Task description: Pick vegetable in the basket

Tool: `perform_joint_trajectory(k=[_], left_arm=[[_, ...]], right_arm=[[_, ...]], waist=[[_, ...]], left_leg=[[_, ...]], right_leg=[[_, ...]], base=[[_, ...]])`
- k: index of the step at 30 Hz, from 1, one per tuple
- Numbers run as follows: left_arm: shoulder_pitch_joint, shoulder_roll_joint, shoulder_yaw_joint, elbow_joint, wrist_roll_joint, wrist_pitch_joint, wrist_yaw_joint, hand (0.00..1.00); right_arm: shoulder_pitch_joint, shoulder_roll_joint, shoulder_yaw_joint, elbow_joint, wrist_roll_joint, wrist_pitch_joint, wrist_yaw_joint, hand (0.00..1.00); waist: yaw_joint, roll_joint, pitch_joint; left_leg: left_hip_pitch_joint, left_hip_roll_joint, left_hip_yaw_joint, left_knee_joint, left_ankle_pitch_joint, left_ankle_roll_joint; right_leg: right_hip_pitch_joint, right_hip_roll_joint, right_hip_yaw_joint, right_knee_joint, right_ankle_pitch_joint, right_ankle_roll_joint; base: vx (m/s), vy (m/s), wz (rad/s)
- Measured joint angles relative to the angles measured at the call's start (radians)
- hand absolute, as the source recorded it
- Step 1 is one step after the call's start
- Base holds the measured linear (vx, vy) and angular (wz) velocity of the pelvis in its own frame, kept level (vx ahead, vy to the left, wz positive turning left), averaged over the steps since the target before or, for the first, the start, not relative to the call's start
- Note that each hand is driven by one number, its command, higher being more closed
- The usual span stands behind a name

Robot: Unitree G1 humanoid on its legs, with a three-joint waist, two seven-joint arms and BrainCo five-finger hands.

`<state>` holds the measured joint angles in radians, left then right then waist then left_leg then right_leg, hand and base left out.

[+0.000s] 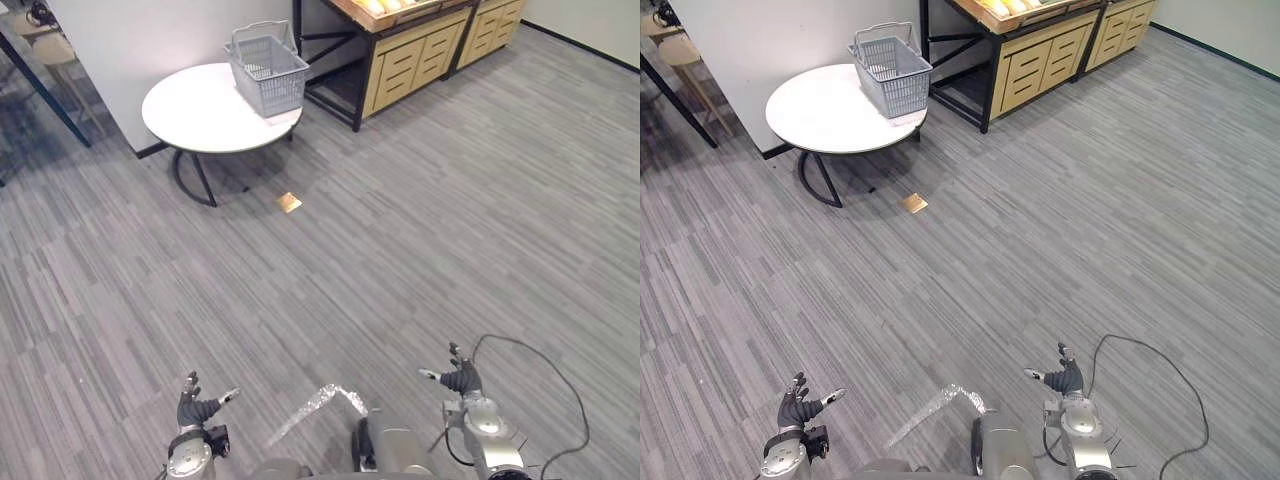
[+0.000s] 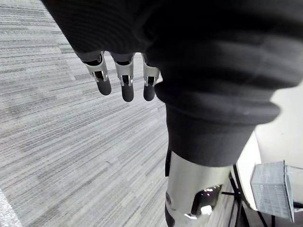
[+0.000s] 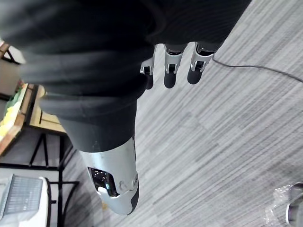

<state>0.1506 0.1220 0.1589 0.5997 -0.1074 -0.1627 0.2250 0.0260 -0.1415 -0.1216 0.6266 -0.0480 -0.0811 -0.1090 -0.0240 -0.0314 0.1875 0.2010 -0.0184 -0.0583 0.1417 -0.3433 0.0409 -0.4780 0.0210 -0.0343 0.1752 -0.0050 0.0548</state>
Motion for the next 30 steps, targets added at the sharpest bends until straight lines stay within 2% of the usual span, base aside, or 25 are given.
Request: perform_joint_trajectory(k=[2,3,4,5,6,7,8,9,10,12,14,15,17,18,19,20,21,22,23,24,25,26,27,28,30], left_arm=[[-0.003,-0.002,-0.001,0.014,0.000,0.000,0.000,0.00],[-0.018,-0.013,-0.008,0.050,0.001,0.001,-0.001,0.00],[-0.038,-0.022,-0.011,0.060,0.001,0.002,-0.003,0.00],[-0.042,-0.028,-0.009,0.060,0.002,0.001,-0.002,0.00],[-0.043,-0.048,0.001,0.060,0.002,0.002,-0.005,0.00],[-0.036,-0.075,0.007,0.058,0.002,0.002,-0.005,0.00],[-0.032,-0.084,0.008,0.055,0.004,0.001,-0.007,0.00],[-0.032,-0.090,0.007,0.054,0.006,0.001,-0.012,0.00],[-0.032,-0.091,0.007,0.054,0.006,0.004,-0.018,0.00],[-0.031,-0.099,0.001,0.046,0.006,0.006,-0.029,0.00],[-0.018,-0.109,-0.005,0.028,0.008,0.006,-0.030,0.00],[-0.010,-0.108,-0.012,0.026,0.012,0.006,-0.030,0.00],[0.032,-0.112,-0.014,0.011,0.014,0.007,-0.029,0.00],[0.052,-0.115,-0.018,0.003,0.014,0.007,-0.029,0.00],[0.066,-0.123,-0.022,-0.002,0.015,0.009,-0.029,0.00],[0.069,-0.123,-0.022,-0.002,0.015,0.009,-0.028,0.00],[0.073,-0.110,-0.023,-0.002,0.015,0.012,-0.028,0.00],[0.079,-0.108,-0.022,-0.002,0.015,0.012,-0.028,0.00],[0.085,-0.108,-0.022,-0.003,0.020,0.013,-0.028,0.00],[0.072,-0.108,-0.032,-0.002,0.023,0.013,-0.028,0.00],[0.065,-0.107,-0.037,-0.001,0.024,0.013,-0.028,0.00],[0.061,-0.106,-0.042,-0.001,0.028,0.013,-0.028,0.00],[0.058,-0.098,-0.052,0.000,0.032,0.014,-0.028,0.00],[0.058,-0.095,-0.069,0.000,0.034,0.018,-0.027,0.00],[0.053,-0.089,-0.077,0.000,0.034,0.023,-0.025,0.00]], right_arm=[[0.008,0.000,-0.001,-0.006,0.000,0.000,0.000,0.00],[0.013,-0.007,-0.005,-0.010,0.000,0.001,0.000,0.00],[0.004,0.000,-0.007,-0.024,-0.001,0.002,0.001,0.00],[0.004,0.009,-0.007,-0.032,-0.001,0.003,0.002,0.00],[0.021,0.023,-0.003,-0.062,-0.001,0.005,0.003,0.00],[0.056,0.030,0.010,-0.106,-0.001,0.004,0.003,0.00],[0.069,0.040,0.017,-0.127,-0.001,0.003,0.002,0.00],[0.079,0.057,0.019,-0.148,0.000,0.000,-0.001,0.00],[0.078,0.077,0.019,-0.157,0.001,0.000,-0.004,0.00],[0.079,0.089,0.021,-0.168,0.008,0.001,-0.005,0.00],[0.072,0.089,0.021,-0.170,0.008,0.003,-0.004,0.00],[0.066,0.089,0.022,-0.171,0.008,0.005,-0.005,0.00],[0.066,0.086,0.028,-0.174,0.008,0.007,-0.006,0.00],[0.067,0.077,0.034,-0.175,0.008,0.008,-0.007,0.00],[0.066,0.052,0.039,-0.170,0.008,0.008,-0.017,0.00],[0.064,0.045,0.039,-0.164,0.008,0.008,-0.019,0.00],[0.062,0.052,0.043,-0.151,0.006,0.012,-0.020,0.00],[0.063,0.053,0.040,-0.143,0.006,0.012,-0.020,0.00],[0.063,0.057,0.036,-0.134,-0.003,0.012,-0.018,0.00],[0.065,0.063,0.027,-0.109,-0.003,0.012,-0.018,0.00],[0.060,0.064,0.021,-0.090,-0.004,0.014,-0.016,0.00],[0.052,0.066,0.023,-0.068,-0.004,0.016,-0.016,0.00],[0.040,0.068,0.029,-0.050,-0.008,0.016,-0.014,0.00],[0.037,0.066,0.046,-0.049,-0.014,0.016,-0.014,0.00],[0.033,0.068,0.085,-0.055,-0.016,0.012,-0.015,0.00]], waist=[[-0.020,-0.009,-0.004],[-0.021,0.026,0.000],[-0.017,0.050,0.004],[-0.016,0.052,0.004],[-0.020,0.060,0.008],[-0.016,0.066,0.010],[-0.015,0.068,0.011],[-0.013,0.067,0.012],[-0.002,0.056,0.013],[0.033,0.046,0.016],[0.053,0.053,0.017],[0.069,0.054,0.019],[0.077,0.046,0.021],[0.084,0.047,0.016],[0.095,0.065,0.002],[0.098,0.068,-0.003],[0.103,0.043,-0.025],[0.100,0.022,-0.042],[0.092,-0.007,-0.055],[0.093,-0.039,-0.060],[0.093,-0.046,-0.059],[0.089,-0.051,-0.059],[0.088,-0.049,-0.057],[0.088,-0.042,-0.052],[0.076,-0.018,-0.043]], left_leg=[[0.045,0.005,-0.041,0.007,-0.022,-0.039],[0.060,0.038,-0.059,0.039,-0.024,-0.055],[0.023,0.066,-0.060,0.108,0.020,-0.126],[0.004,0.072,-0.059,0.165,0.055,-0.147],[-0.041,0.073,-0.058,0.334,0.158,-0.156],[-0.107,0.090,-0.037,0.549,0.343,-0.188],[-0.152,0.113,-0.021,0.669,0.412,-0.195],[-0.256,0.171,0.055,0.882,0.357,-0.131],[-0.360,0.204,0.128,1.007,0.281,-0.065],[-0.488,0.212,0.211,1.007,0.204,-0.041],[-0.585,0.206,0.256,0.848,0.164,-0.050],[-0.623,0.186,0.261,0.687,0.162,-0.053],[-0.642,0.150,0.255,0.415,0.196,-0.094],[-0.640,0.139,0.251,0.263,0.224,-0.136],[-0.644,0.140,0.259,0.116,0.263,-0.155],[-0.645,0.137,0.267,0.083,0.277,-0.144],[-0.641,0.122,0.306,0.097,0.380,-0.074],[-0.641,0.105,0.327,0.104,0.406,-0.040],[-0.641,0.065,0.335,0.156,0.425,0.051],[-0.630,0.037,0.351,0.227,0.348,0.078],[-0.610,0.029,0.354,0.253,0.309,0.084],[-0.570,0.016,0.349,0.270,0.256,0.088],[-0.498,0.005,0.343,0.274,0.200,0.092],[-0.415,-0.005,0.338,0.265,0.157,0.095],[-0.261,-0.012,0.307,0.207,0.097,0.102]], right_leg=[[-0.001,-0.002,0.010,-0.013,0.136,-0.047],[-0.005,0.013,-0.015,0.056,0.203,-0.099],[-0.014,0.027,-0.044,0.117,0.141,-0.127],[-0.005,0.031,-0.054,0.137,0.110,-0.134],[0.064,0.039,-0.081,0.138,0.057,-0.150],[0.167,0.049,-0.094,0.111,0.016,-0.164],[0.223,0.055,-0.098,0.087,-0.004,-0.169],[0.317,0.076,-0.099,0.042,-0.018,-0.181],[0.398,0.085,-0.086,-0.003,-0.033,-0.201],[0.509,0.083,-0.054,-0.080,-0.054,-0.197],[0.573,0.082,-0.032,-0.115,-0.088,-0.192],[0.612,0.075,-0.014,-0.114,-0.122,-0.189],[0.663,0.060,0.018,-0.108,-0.177,-0.176],[0.679,0.054,0.037,-0.106,-0.208,-0.164],[0.709,0.051,0.068,-0.106,-0.254,-0.136],[0.723,0.046,0.077,-0.105,-0.273,-0.120],[0.741,-0.003,0.093,-0.094,-0.319,-0.091],[0.737,-0.028,0.100,-0.067,-0.334,-0.067],[0.708,-0.074,0.106,0.046,-0.361,-0.018],[0.659,-0.108,0.121,0.225,-0.355,0.025],[0.625,-0.111,0.121,0.334,-0.325,0.076],[0.567,-0.114,0.124,0.517,-0.225,0.138],[0.480,-0.132,0.112,0.747,-0.136,0.140],[0.417,-0.141,0.082,0.886,-0.167,0.067],[0.322,-0.136,0.023,0.948,-0.231,-0.017]], base=[[0.70,-0.130,0.70],[0.70,-0.161,0.37],[0.68,-0.173,0.26],[0.65,-0.195,0.30],[0.70,-0.228,0.39],[0.72,-0.226,0.45],[0.79,-0.260,0.40],[0.70,-0.222,0.29],[0.67,-0.204,0.13],[0.49,-0.096,-0.18],[0.46,-0.035,-0.32],[0.49,0.025,-0.36],[0.52,0.066,-0.40],[0.55,0.134,-0.52],[0.56,0.165,-0.55],[0.62,0.215,-0.61],[0.53,0.203,-0.42],[0.87,0.304,-0.33],[0.93,0.301,-0.09],[0.95,0.303,0.02],[0.63,0.206,0.10],[0.59,0.201,0.11],[0.69,0.230,0.05],[0.67,0.210,0.05],[0.67,0.148,0.26]])
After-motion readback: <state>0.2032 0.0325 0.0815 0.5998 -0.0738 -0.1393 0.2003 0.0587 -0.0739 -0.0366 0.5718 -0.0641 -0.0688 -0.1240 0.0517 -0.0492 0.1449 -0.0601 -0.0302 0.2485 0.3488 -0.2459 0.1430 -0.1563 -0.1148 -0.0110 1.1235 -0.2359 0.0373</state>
